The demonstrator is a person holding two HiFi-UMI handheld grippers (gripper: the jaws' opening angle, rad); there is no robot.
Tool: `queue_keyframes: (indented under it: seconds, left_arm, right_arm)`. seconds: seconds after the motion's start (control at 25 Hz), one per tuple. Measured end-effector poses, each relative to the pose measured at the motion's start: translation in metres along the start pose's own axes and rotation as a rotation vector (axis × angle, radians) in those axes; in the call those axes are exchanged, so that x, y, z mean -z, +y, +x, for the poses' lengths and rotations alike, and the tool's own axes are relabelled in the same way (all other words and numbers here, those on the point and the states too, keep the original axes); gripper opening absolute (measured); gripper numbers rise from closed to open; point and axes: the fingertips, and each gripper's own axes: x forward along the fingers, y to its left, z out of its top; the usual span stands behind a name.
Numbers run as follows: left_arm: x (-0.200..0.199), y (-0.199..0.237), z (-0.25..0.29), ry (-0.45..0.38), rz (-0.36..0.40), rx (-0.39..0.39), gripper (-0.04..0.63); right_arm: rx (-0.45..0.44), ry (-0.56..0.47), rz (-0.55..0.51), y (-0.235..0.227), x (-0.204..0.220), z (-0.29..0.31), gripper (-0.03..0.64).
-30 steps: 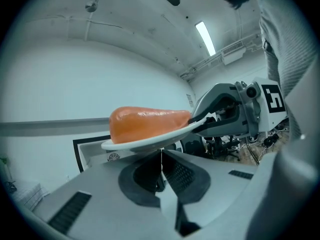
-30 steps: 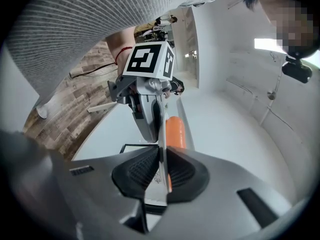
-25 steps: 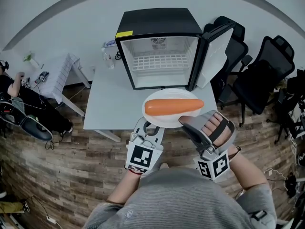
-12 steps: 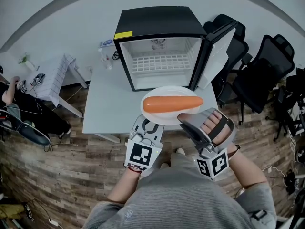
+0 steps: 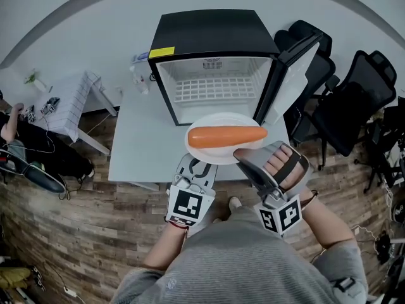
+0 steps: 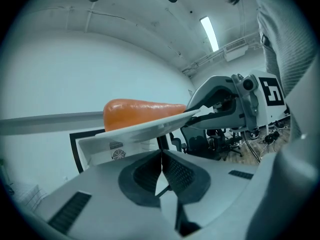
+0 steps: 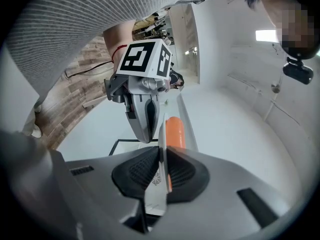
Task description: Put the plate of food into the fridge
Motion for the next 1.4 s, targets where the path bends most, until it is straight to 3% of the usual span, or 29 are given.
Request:
queue_keyframes:
  seconds: [0.48,1.04,1.4]
  left_arm:
    - [0.01,0.029,0.044,0.043,0.018,-0.048,0.012]
    - [0.058,0.044,0.066,0.156,-0.003,-0.096,0.011]
    - [0.062,0.048,0.076,0.151,-0.023,-0.104,0.011]
  right_arm:
    - [-0.025,-0.039,0.0,0.002,0.041,0.036,0.046]
    - [-0.062,-0.023,0.013,0.025,0.093,0.086,0.046]
    - [-0.103,0.007,0.025,0.049,0.123,0.117,0.046]
